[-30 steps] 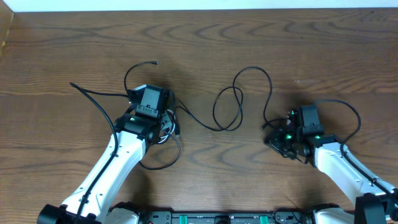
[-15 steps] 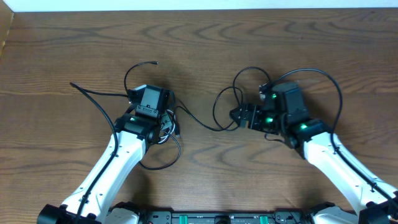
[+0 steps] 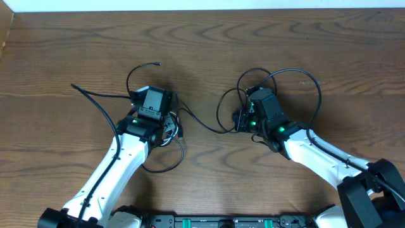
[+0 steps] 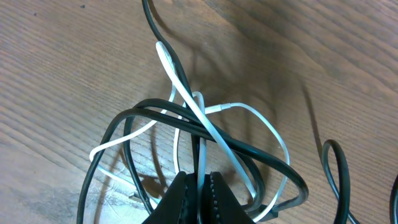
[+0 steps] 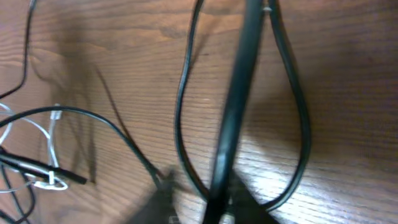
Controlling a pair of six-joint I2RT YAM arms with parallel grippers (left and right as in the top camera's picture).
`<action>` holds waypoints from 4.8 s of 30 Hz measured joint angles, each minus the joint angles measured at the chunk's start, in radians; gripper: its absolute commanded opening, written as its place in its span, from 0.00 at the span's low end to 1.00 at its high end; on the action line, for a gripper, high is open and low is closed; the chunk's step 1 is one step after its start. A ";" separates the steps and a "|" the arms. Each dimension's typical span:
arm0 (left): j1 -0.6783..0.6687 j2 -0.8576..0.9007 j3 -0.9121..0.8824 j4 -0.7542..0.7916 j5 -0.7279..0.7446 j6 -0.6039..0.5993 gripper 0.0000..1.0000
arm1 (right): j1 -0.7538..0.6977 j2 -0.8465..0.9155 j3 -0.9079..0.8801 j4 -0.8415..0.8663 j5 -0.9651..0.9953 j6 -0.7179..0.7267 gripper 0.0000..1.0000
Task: Untangle cables
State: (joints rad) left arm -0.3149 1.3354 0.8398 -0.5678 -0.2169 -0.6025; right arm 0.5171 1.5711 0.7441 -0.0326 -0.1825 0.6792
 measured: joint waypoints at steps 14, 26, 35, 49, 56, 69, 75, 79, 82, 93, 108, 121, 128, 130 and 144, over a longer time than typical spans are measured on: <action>0.000 0.000 0.000 0.000 0.003 0.000 0.08 | -0.263 -0.185 0.001 -0.265 0.044 -0.006 0.01; 0.000 0.000 0.000 0.001 0.008 0.000 0.08 | -0.379 -0.184 -0.002 -0.526 0.366 -0.040 0.01; 0.000 0.000 0.000 0.001 0.008 0.000 0.08 | -0.382 -0.184 -0.008 -0.457 0.360 -0.078 0.45; 0.000 0.000 0.000 0.002 0.008 0.000 0.08 | -0.360 -0.184 0.059 -0.343 -0.225 -0.049 0.71; 0.000 0.000 0.000 0.039 0.064 0.038 0.08 | -0.274 -0.184 0.059 -0.336 -0.254 0.063 0.60; 0.000 0.000 0.000 0.051 0.141 0.091 0.08 | -0.064 -0.145 0.059 -0.275 -0.138 0.193 0.90; 0.000 0.000 0.000 0.052 0.145 0.103 0.08 | -0.105 -0.145 0.106 -0.541 -0.062 0.171 0.99; 0.000 0.000 -0.001 0.053 0.144 0.103 0.08 | -0.145 -0.146 0.255 -0.799 0.051 0.131 0.99; 0.000 0.000 -0.001 0.053 0.145 0.104 0.08 | -0.146 -0.157 0.330 -0.845 0.111 0.114 0.99; 0.000 0.000 -0.001 0.053 0.145 0.106 0.08 | -0.047 -0.161 0.340 -0.568 -0.005 0.133 0.72; 0.000 0.000 -0.001 0.053 0.158 0.110 0.08 | 0.146 0.227 0.340 -0.010 -0.134 0.379 0.56; 0.000 0.000 -0.002 0.053 0.159 0.110 0.08 | 0.181 0.355 0.340 0.111 -0.220 0.485 0.01; 0.000 0.000 -0.002 0.053 0.159 0.112 0.17 | 0.181 0.355 0.340 0.095 -0.219 0.463 0.01; 0.000 0.000 -0.002 0.053 0.160 0.113 0.21 | 0.181 0.355 0.340 0.093 -0.219 0.456 0.01; 0.000 0.000 -0.002 0.053 0.161 0.117 0.52 | 0.181 0.355 0.340 0.049 -0.208 0.389 0.01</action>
State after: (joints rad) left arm -0.3149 1.3354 0.8379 -0.5152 -0.0559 -0.4854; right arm 0.6979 1.9259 1.0836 0.0166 -0.3904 1.0687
